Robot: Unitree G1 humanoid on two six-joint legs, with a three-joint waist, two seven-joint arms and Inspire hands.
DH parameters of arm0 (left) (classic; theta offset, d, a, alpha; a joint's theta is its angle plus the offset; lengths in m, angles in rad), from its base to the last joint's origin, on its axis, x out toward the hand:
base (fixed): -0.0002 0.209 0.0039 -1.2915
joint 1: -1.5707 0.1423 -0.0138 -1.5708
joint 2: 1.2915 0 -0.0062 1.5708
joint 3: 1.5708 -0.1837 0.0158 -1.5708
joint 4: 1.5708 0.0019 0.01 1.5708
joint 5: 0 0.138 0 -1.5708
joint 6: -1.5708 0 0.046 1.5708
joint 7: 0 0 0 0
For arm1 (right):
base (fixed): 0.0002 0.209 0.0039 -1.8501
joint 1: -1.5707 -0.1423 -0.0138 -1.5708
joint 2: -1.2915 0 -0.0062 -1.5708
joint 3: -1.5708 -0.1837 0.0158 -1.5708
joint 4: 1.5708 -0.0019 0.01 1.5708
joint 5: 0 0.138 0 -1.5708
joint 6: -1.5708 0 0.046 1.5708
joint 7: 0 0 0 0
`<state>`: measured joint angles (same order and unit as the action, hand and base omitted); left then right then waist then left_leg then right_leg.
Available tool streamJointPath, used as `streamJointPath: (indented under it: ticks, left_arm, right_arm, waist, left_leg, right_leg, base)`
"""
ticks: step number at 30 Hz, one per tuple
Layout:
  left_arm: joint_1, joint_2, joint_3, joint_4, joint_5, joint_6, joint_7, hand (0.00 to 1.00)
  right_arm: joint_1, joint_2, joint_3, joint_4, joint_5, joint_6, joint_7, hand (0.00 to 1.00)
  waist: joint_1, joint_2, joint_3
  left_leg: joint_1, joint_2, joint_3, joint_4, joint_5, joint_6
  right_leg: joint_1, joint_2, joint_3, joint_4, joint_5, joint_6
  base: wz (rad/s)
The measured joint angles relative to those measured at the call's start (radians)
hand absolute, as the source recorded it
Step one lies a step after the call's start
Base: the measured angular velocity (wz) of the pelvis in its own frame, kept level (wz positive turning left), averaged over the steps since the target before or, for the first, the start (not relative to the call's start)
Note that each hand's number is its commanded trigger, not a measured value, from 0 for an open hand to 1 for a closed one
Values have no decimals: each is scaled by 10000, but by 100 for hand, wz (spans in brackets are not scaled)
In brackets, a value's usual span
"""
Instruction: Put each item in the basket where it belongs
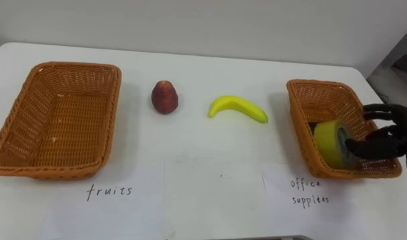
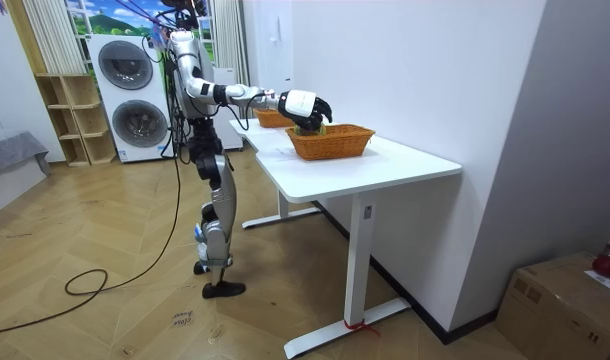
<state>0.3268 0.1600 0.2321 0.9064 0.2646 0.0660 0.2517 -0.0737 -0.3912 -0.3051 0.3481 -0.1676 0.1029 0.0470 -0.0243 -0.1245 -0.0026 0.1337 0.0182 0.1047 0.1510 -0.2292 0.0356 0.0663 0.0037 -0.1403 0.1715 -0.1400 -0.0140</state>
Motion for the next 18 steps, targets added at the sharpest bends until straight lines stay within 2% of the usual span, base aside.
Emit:
streamJointPath:
  ticks: [18]
  left_arm:
    - [-33,-3,0,1,3,7,-1,0]
  right_arm:
    - [0,0,0,0,-3,0,3,0]
  waist:
    - [4,22,-5]
  left_leg:
    - [2,2,-2,5,0,0]
  right_leg:
    - [2,-15,1,2,1,-1]
  base:
    - [0]
